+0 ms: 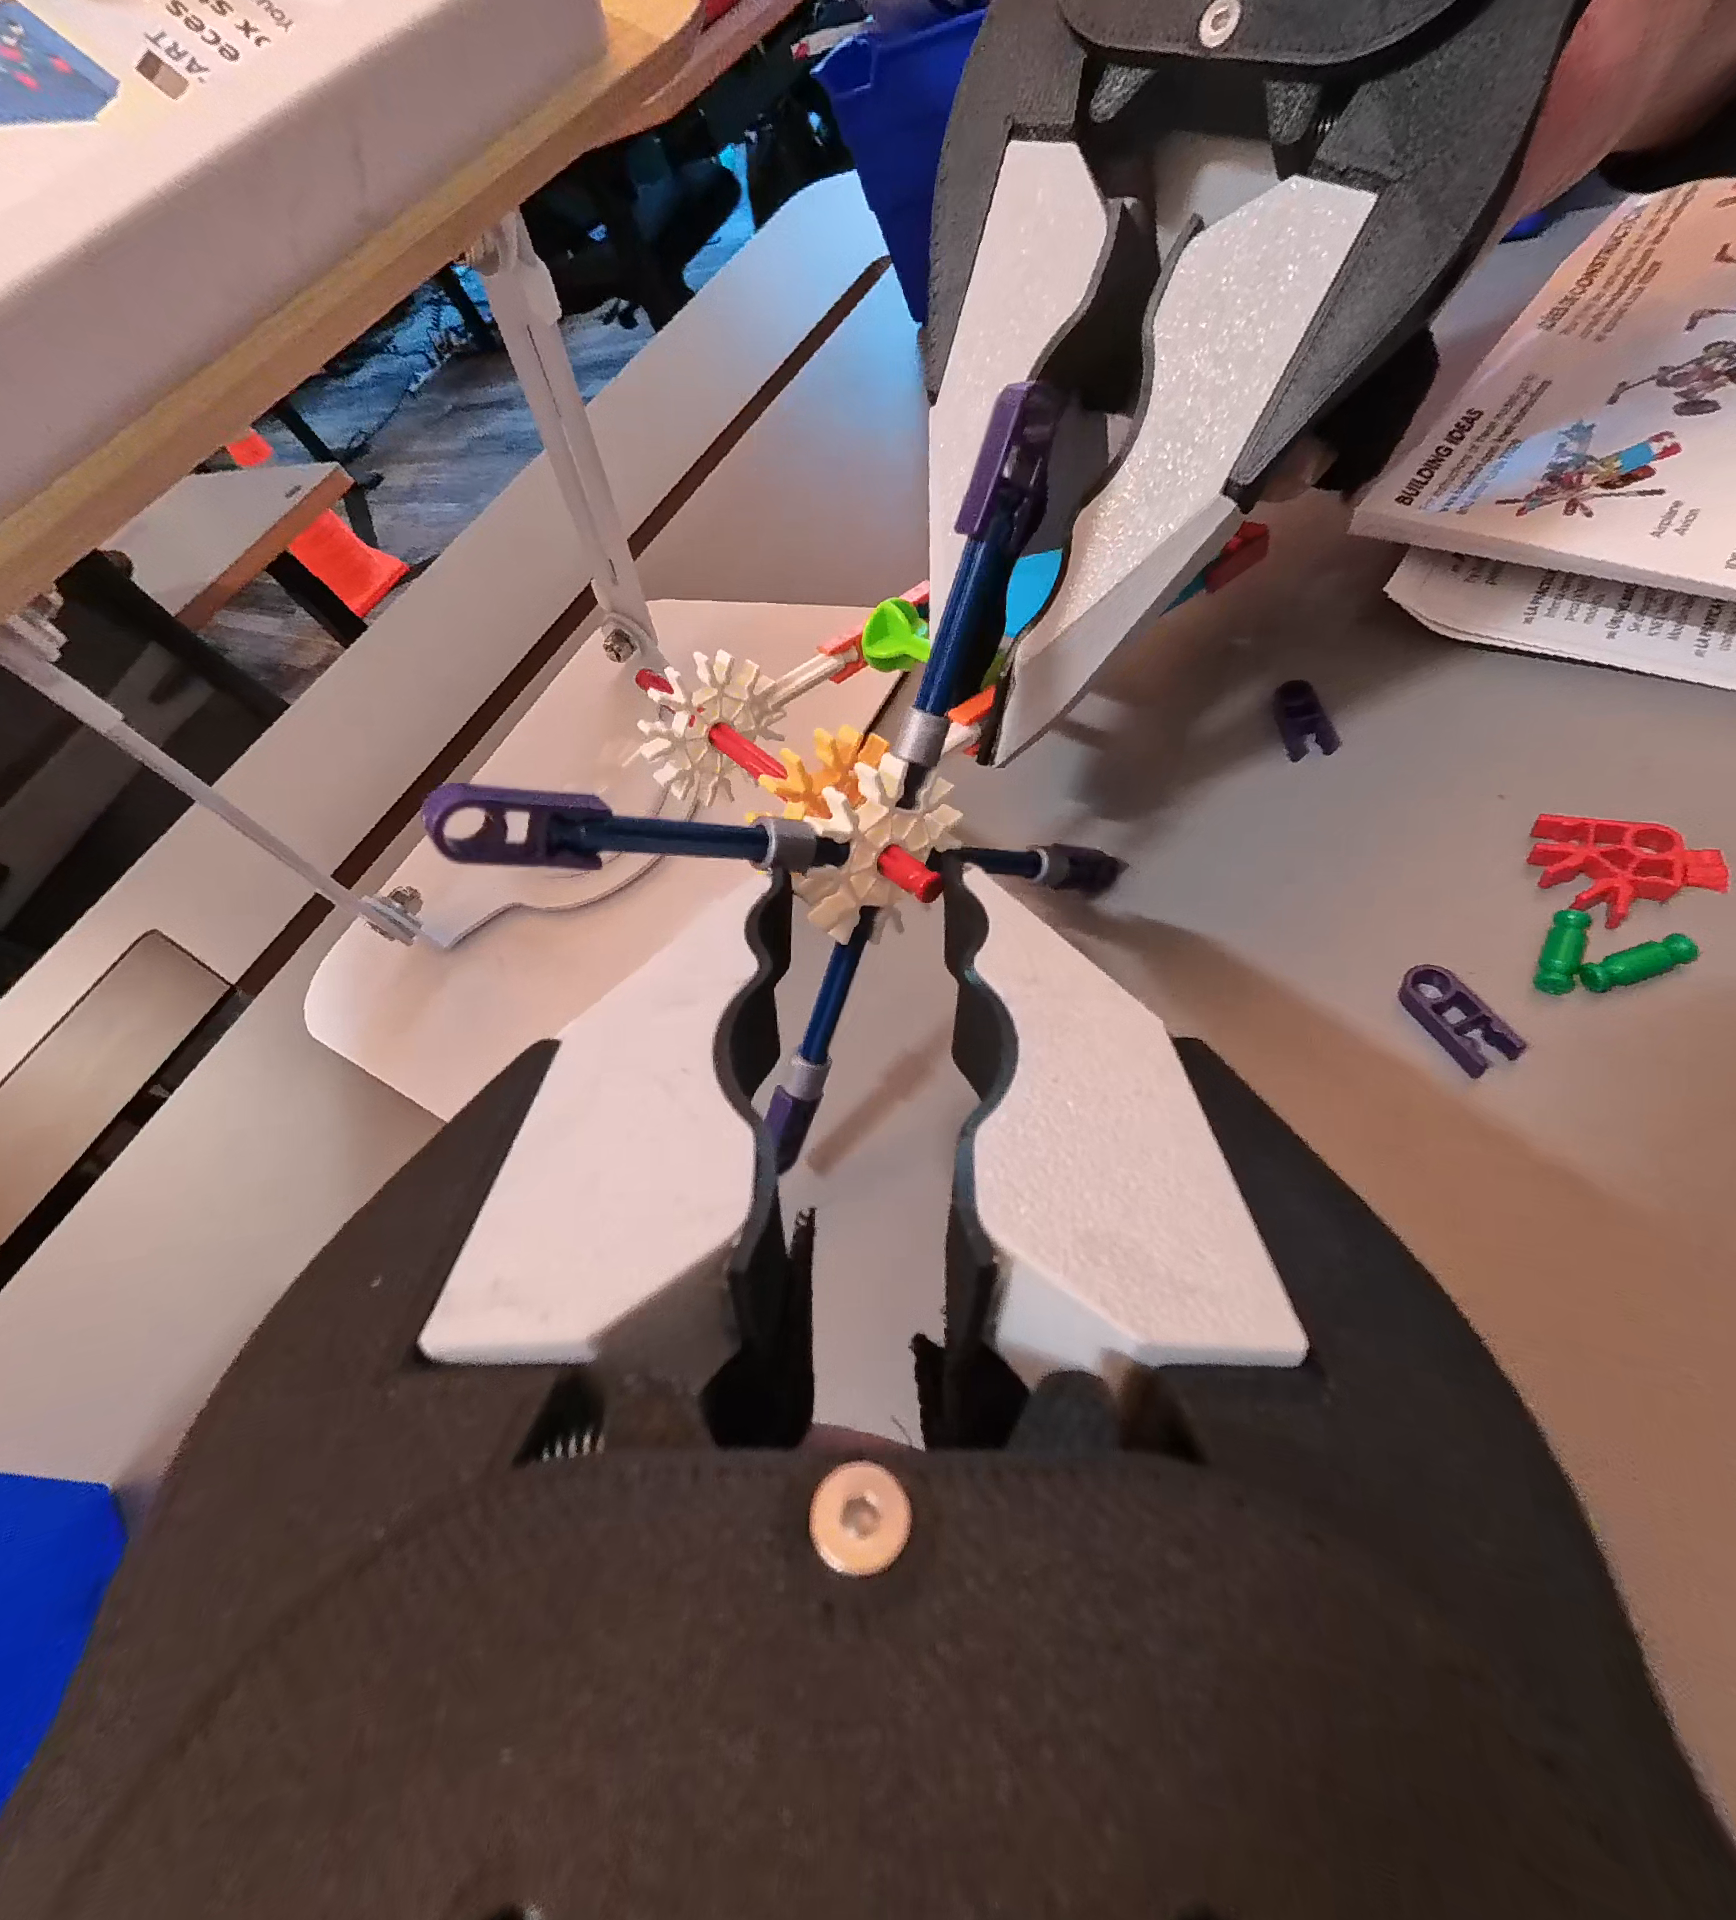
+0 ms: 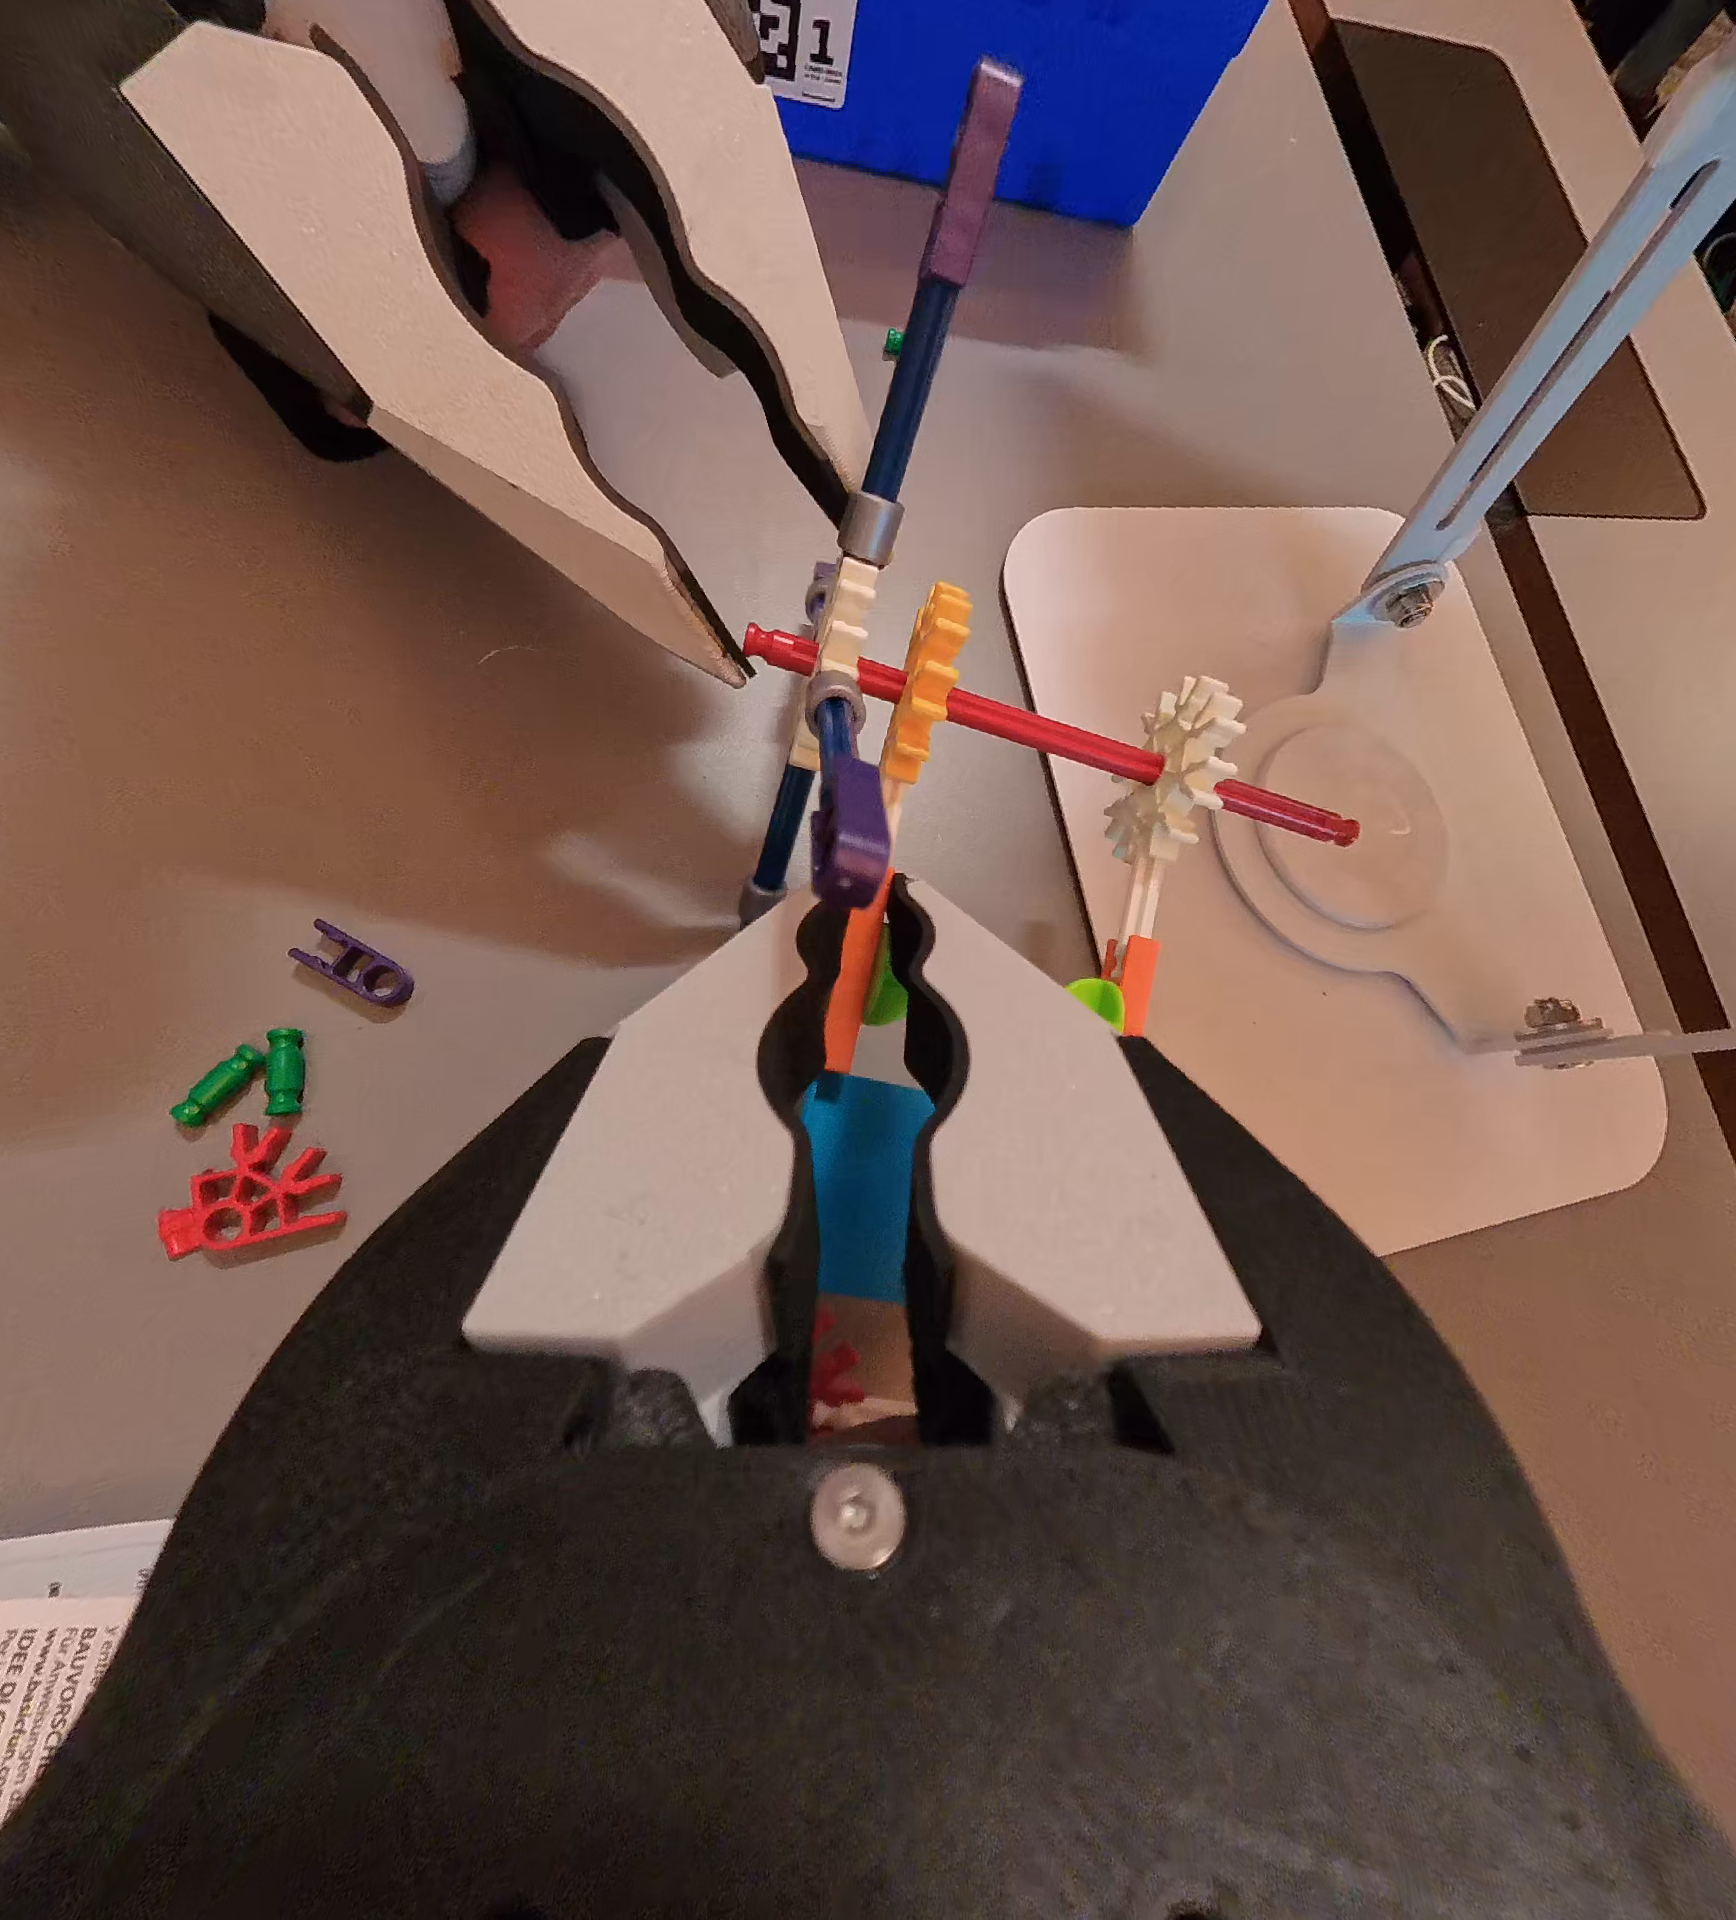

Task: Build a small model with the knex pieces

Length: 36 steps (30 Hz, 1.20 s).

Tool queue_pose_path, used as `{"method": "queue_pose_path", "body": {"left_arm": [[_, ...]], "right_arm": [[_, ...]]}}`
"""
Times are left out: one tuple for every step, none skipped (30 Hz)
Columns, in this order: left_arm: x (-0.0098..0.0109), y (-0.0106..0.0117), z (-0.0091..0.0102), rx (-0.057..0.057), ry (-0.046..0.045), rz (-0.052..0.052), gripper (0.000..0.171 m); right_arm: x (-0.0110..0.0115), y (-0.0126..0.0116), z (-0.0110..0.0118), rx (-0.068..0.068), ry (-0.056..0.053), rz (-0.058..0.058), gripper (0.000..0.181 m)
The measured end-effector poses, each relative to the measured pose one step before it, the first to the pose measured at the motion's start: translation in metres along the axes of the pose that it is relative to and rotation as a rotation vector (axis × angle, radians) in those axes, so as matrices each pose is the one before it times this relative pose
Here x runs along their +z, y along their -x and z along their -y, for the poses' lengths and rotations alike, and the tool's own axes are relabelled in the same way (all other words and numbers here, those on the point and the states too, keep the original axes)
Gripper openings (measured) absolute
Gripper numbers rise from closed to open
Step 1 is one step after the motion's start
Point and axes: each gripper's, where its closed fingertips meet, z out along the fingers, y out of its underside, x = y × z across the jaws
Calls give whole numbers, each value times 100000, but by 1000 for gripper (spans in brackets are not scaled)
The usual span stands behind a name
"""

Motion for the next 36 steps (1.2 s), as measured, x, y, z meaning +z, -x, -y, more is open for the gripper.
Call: {"method": "queue_pose_path", "body": {"left_arm": [[3, 7, -9, 163, 89, 168, 27], [11, 50, -9, 70, 130, 311, 28], [9, 103, -31, 19, 178, 655, 29], [-1, 46, -14, 110, 89, 210, 29], [10, 27, -36, 47, 117, 94, 29], [11, 28, -70, 102, 372, 158, 30], [29, 57, -81, 154, 457, 360, 32], [23, 33, -68, 12, 387, 208, 34], [8, 31, -32, 39, 192, 135, 34], [3, 39, -42, 168, 306, 214, 34], [16, 45, -80, 168, 482, 217, 34], [15, -2, -62, 24, 324, -16, 35], [33, -10, -64, -78, 307, -24, 35], [62, 47, -112, -46, 657, 344, 35], [65, 11, -125, 139, 690, 195, 35], [65, -45, -104, 161, 517, -178, 35], [69, -56, -114, -1, 485, -243, 35], [82, -14, -126, 19, 551, 41, 35], [87, 26, -163, 69, 788, 238, 35], [78, 13, -142, -99, 671, 63, 35], [92, 5, -101, -330, 353, -82, 35], [106, 46, -150, -423, 614, 159, 36], [130, 40, -204, -226, 936, 233, 36], [150, 3, -139, -37, 538, 82, 36], [155, -101, -124, -160, 532, -419, 36], [181, -121, -133, -169, 707, -492, 36], [209, -148, -114, 254, 641, -386, 36], [181, -197, -95, 557, 640, -528, 35], [165, -231, -78, 514, 557, -688, 35], [135, -240, -70, 656, 543, -637, 34], [104, -240, -130, 1038, 799, -723, 31], [62, -89, -59, 948, 389, 93, 31], [3, -31, -21, 565, 238, 66, 31], [-32, -22, -9, -18, 232, -229, 30], [-39, -16, 3, -183, -83, -291, 29], [-51, -21, 2, 102, -160, -276, 27]], "right_arm": [[3, -29, -7, 136, 57, -139, 6], [0, -9, -6, 107, 46, -52, 6], [7, -16, -5, 108, 90, -53, 6], [19, -37, -15, 170, 161, -203, 6], [24, -33, -39, 171, 183, -186, 6], [29, -7, -36, 160, 212, -15, 6], [33, -5, -27, 162, 147, -5, 6], [20, -20, -20, 159, 96, -142, 6], [37, -45, -52, 267, 284, -227, 6], [44, -56, -71, 345, 379, -221, 6], [43, -53, -82, 358, 309, -182, 6], [51, -43, -72, 463, 245, -96, 6], [33, -61, -41, 447, 133, -152, 6], [9, -68, -37, 277, 45, -256, 6], [-3, -64, -27, 330, 79, -160, 6], [12, -72, -56, 623, 166, -104, 6], [14, -90, -51, 588, 135, -208, 6], [21, -72, -60, 298, 77, -157, 6], [53, -6, -90, 415, 187, 151, 6], [63, -6, -128, 693, 494, 307, 6], [62, 5, -169, 544, 737, 353, 6], [77, 23, -174, 241, 749, 367, 6], [71, 4, -142, 121, 464, 224, 6], [39, 5, -58, 298, 8, 224, 6], [-3, 23, 5, 620, -161, 449, 7], [-19, 19, 0, 495, -86, 427, 6], [-25, -4, -16, 125, -11, 153, 6], [-6, -28, -31, 191, 52, -37, 6], [9, -55, -23, 466, 37, -101, 6], [14, -61, -39, 591, 117, -149, 7], [3, -53, -30, 343, 84, -89, 7], [-15, -20, -17, 64, -49, 56, 7], [-5, -9, -23, 205, -45, 123, 7], [-3, -8, -20, 377, 69, 230, 7], [1, 52, -38, 82, 99, 498, 7], [-14, 92, -46, -155, 68, 727, 8]]}}
